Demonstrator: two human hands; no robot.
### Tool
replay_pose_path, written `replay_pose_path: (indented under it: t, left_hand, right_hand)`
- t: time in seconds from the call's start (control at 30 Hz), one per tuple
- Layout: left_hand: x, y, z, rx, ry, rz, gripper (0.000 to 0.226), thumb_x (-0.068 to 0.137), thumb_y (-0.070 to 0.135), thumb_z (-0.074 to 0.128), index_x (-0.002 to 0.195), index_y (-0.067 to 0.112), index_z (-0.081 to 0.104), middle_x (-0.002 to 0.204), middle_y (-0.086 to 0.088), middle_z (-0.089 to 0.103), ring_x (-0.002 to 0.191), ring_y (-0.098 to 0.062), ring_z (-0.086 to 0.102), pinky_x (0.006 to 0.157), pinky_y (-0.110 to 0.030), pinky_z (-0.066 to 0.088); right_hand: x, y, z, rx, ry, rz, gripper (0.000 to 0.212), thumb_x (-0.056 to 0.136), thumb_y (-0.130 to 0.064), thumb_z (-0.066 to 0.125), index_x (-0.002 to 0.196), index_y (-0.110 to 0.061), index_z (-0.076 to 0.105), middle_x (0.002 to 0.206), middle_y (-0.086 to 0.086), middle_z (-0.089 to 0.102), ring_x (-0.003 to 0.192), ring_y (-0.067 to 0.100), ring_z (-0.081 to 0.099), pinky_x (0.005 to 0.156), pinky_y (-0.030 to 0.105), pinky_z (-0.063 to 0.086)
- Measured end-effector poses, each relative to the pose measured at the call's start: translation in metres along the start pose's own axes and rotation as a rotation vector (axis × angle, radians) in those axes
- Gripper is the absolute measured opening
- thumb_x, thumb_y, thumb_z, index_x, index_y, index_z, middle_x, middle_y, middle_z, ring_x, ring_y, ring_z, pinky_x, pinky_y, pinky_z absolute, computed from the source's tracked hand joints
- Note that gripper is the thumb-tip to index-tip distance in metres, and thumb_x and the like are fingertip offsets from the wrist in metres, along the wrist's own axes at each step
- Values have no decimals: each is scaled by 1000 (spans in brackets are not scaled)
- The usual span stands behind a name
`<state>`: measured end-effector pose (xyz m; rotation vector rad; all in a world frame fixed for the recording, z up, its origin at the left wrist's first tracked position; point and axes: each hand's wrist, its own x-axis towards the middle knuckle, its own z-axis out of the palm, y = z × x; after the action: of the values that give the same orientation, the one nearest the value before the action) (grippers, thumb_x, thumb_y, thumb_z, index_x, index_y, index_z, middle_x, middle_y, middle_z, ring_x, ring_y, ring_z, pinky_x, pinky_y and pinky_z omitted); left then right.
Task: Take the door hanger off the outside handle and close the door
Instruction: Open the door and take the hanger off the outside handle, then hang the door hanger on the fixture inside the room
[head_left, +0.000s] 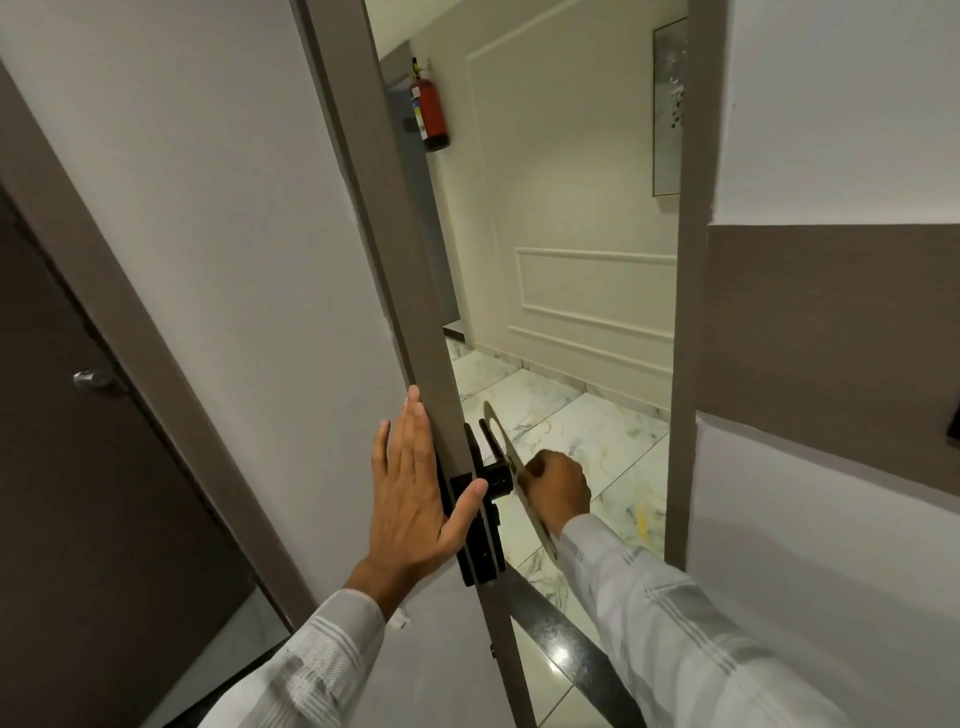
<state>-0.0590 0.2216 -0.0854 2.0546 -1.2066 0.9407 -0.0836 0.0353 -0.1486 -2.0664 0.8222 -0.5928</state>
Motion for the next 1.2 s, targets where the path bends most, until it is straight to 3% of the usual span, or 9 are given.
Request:
replay_pose_path:
  t: [0.27,0.33,0.43,0.57,0.67,0.83,1.0,1.1,1.2]
  left_hand:
    - [-23,16,-1,-138,11,39,80,97,47,42,157,8,5,167,-12,3,155,-27,9,126,-45,5]
    - [-38,40,9,-204,18,168,76,95,34,51,156,9,14,164,-16,17,154,-27,15,125,-46,10]
    - [-69,89,31,-428,-102,196,45,97,24,51,140,12,51,141,-11,56,137,-22,46,114,-39,37]
    - [-98,160,54,-780,-535,-395,32,101,37,47,105,21,75,107,3,75,101,-14,65,82,-20,48]
    - [-102,218,71,-972,-807,-545,35,99,40,54,87,18,78,87,3,78,81,-14,69,69,-14,47]
    - [-125,341,79,-1072,-1042,-439,30,94,24,64,75,3,75,76,-11,76,76,-27,69,74,-35,51]
    - [-156,447,81,-1086,-1246,-181,26,97,19,59,83,2,73,87,-11,77,87,-29,72,81,-38,55]
    - [-188,526,76,-1123,-1348,-30,25,98,18,57,87,1,72,88,-11,76,83,-24,70,82,-38,55]
    - [-214,601,73,-1151,-1402,-2,25,99,20,56,90,1,70,90,-17,74,83,-29,67,81,-42,55]
  right_hand:
    - [-48,39,-40,-122,238,-65,12,89,-15,64,78,-10,65,91,5,67,81,22,62,66,32,50]
    - [-78,55,-60,-172,345,-124,13,88,-13,66,76,-7,65,86,6,65,81,24,63,64,33,52]
    - [-125,84,-85,-332,444,-150,14,82,-9,75,72,-6,65,81,8,66,78,25,65,55,31,55]
    - [-201,129,-127,-693,578,-294,24,62,-1,86,64,-9,64,66,5,62,62,23,64,46,29,54]
    - [-258,157,-158,-881,574,-299,23,63,-4,84,64,-11,62,64,4,60,60,23,59,54,29,49]
    - [-361,204,-227,-840,567,60,10,81,-22,79,84,-15,71,81,2,70,74,22,65,58,30,57]
    - [-445,254,-300,-217,750,744,39,96,-32,58,132,-20,51,126,2,57,119,24,52,97,44,47]
    - [-508,289,-345,-2,663,882,16,96,-28,59,98,-12,61,103,6,64,96,24,60,88,37,49]
    - [-558,316,-377,206,739,932,25,97,-23,61,76,-10,59,80,4,66,71,19,59,66,31,52]
